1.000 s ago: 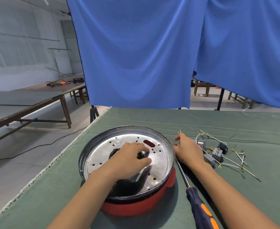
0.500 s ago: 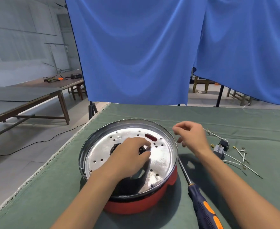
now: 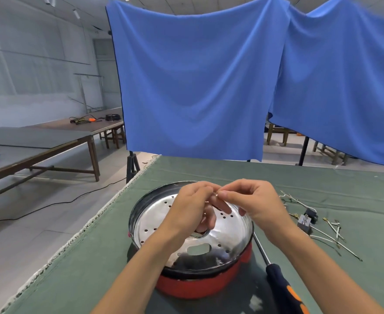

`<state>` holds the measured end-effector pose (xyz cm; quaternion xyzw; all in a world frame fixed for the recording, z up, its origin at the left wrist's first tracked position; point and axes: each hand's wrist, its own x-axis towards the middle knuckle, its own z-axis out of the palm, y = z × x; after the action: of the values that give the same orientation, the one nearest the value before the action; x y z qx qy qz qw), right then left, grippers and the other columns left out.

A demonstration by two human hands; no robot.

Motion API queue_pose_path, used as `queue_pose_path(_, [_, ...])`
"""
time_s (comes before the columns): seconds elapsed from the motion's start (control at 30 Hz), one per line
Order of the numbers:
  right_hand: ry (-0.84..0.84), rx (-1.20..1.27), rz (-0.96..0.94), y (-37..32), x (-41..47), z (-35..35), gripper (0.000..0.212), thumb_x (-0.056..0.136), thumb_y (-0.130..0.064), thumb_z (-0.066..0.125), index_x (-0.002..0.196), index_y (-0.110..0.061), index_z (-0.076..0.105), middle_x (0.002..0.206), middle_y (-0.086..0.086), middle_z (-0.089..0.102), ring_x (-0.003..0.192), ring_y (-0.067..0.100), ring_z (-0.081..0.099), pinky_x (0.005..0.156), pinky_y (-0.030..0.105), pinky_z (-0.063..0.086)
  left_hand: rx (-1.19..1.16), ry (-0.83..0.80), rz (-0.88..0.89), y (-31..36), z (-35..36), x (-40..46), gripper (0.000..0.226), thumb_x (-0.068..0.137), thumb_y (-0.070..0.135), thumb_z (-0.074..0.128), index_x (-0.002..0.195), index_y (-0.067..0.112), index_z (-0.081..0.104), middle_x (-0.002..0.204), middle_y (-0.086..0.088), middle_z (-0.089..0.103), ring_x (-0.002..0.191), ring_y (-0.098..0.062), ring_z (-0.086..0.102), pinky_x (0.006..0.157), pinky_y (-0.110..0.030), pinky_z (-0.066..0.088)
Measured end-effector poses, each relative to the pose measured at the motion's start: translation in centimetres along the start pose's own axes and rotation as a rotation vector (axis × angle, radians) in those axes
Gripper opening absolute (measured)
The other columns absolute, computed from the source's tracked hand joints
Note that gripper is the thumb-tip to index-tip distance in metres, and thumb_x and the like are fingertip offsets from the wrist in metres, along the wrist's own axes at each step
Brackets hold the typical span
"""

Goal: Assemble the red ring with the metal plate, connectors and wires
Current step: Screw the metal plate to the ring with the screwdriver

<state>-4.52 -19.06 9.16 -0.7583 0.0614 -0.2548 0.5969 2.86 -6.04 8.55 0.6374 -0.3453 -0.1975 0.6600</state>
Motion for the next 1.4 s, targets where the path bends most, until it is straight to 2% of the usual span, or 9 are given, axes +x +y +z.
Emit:
queue_pose_path(0.2, [0.077, 0.043, -0.029, 0.5, -0.4, 0.8, 0.011, 0.075, -0.003, 0.076, 0.069, -0.004, 0.067, 0.051, -0.004, 0.064, 0.046, 0.000, 0.054, 0.045, 0.010, 0.040, 0.089, -0.031, -0.114, -0.4, 0.5, -0.6, 0.037, 0.100, 0.016, 0.032, 0.092, -0.007, 0.061, 0.063, -0.010, 0.068, 0.033, -0.014, 0.040, 0.037, -0.015, 0.022])
queue_pose_path(0.37, [0.081, 0.087, -0.003, 0.6, -0.8, 0.9, 0.012, 0.073, -0.012, 0.079, 0.066, -0.010, 0.070, 0.054, -0.005, 0.065, 0.047, 0.001, 0.055, 0.044, 0.011, 0.039, -0.085, -0.046, -0.121, 0.0, 0.3, -0.8, 0.033, 0.102, 0.018, 0.032, 0.098, -0.006, 0.054, 0.060, -0.010, 0.064, 0.033, -0.013, 0.041, 0.037, -0.013, 0.022])
queue_pose_path(0.67, [0.145, 0.043, 0.095, 1.2, -0.8, 0.8, 0.019, 0.077, -0.026, 0.077, 0.076, -0.012, 0.064, 0.053, -0.008, 0.055, 0.041, 0.003, 0.046, 0.037, 0.017, 0.037, -0.426, -0.096, -0.201, -0.1, 0.4, -1.1, 0.026, 0.096, 0.016, 0.039, 0.071, 0.009, 0.042, 0.054, -0.006, 0.051, 0.031, -0.011, 0.033, 0.033, -0.013, 0.022])
queue_pose_path(0.73, [0.180, -0.091, 0.127, 1.5, -0.9, 0.1, 0.016, 0.081, -0.026, 0.074, 0.075, -0.014, 0.064, 0.055, -0.009, 0.057, 0.043, 0.002, 0.049, 0.040, 0.018, 0.040, -0.432, -0.047, -0.221, -0.3, 0.6, -1.1, 0.023, 0.091, 0.012, 0.038, 0.068, 0.009, 0.042, 0.056, -0.009, 0.052, 0.030, -0.014, 0.033, 0.034, -0.014, 0.022])
queue_pose_path(0.9, [0.161, -1.103, 0.370, 2.5, -2.8, -2.7, 0.035, 0.087, -0.052, 0.049, 0.072, -0.021, 0.054, 0.076, -0.004, 0.056, 0.073, 0.021, 0.053, 0.062, 0.031, 0.036, -0.289, 0.144, -0.161, -0.9, 0.8, -1.1, 0.023, 0.084, 0.010, 0.043, 0.064, 0.008, 0.054, 0.070, -0.016, 0.071, 0.034, -0.018, 0.046, 0.034, -0.019, 0.033])
queue_pose_path(1.0, [0.039, -1.108, 0.536, 2.8, -3.7, -3.0, 0.063, 0.089, -0.071, 0.023, 0.065, -0.018, 0.050, 0.088, 0.005, 0.064, 0.088, 0.026, 0.059, 0.078, 0.034, 0.043, -0.232, 0.191, -0.145, -1.1, 1.0, -1.1, 0.022, 0.083, 0.013, 0.049, 0.069, 0.006, 0.065, 0.081, -0.017, 0.074, 0.040, -0.018, 0.055, 0.036, -0.020, 0.040])
queue_pose_path(1.1, [0.021, -1.068, 0.561, 2.9, -4.0, -3.3, 0.054, 0.098, -0.045, 0.019, 0.093, -0.014, 0.063, 0.108, 0.008, 0.067, 0.100, 0.028, 0.060, 0.094, 0.039, 0.044, -0.212, 0.225, -0.145, -1.3, 1.1, -1.3, 0.022, 0.083, 0.016, 0.053, 0.080, 0.003, 0.070, 0.083, -0.013, 0.075, 0.045, -0.017, 0.060, 0.038, -0.021, 0.044])
queue_pose_path(1.3, [-0.263, -1.063, 0.737, 2.8, -4.7, -4.4, 0.033, 0.075, -0.046, 0.062, 0.065, -0.014, 0.061, 0.070, 0.005, 0.070, 0.065, 0.021, 0.071, 0.058, 0.028, 0.055, -0.233, 0.266, -0.148, -1.1, 1.1, -1.5, 0.018, 0.085, 0.019, 0.060, 0.083, 0.008, 0.073, 0.084, -0.009, 0.075, 0.046, -0.018, 0.062, 0.040, -0.021, 0.047])
queue_pose_path(1.4, [-0.259, -1.031, 0.752, 3.3, -4.6, -4.4, 0.025, 0.072, -0.027, 0.072, 0.067, -0.008, 0.058, 0.063, 0.007, 0.064, 0.050, 0.022, 0.066, 0.044, 0.025, 0.053, -0.233, 0.274, -0.145, -1.1, 1.2, -1.6, 0.018, 0.088, 0.019, 0.060, 0.085, 0.008, 0.073, 0.085, -0.009, 0.075, 0.047, -0.017, 0.063, 0.040, -0.021, 0.048])
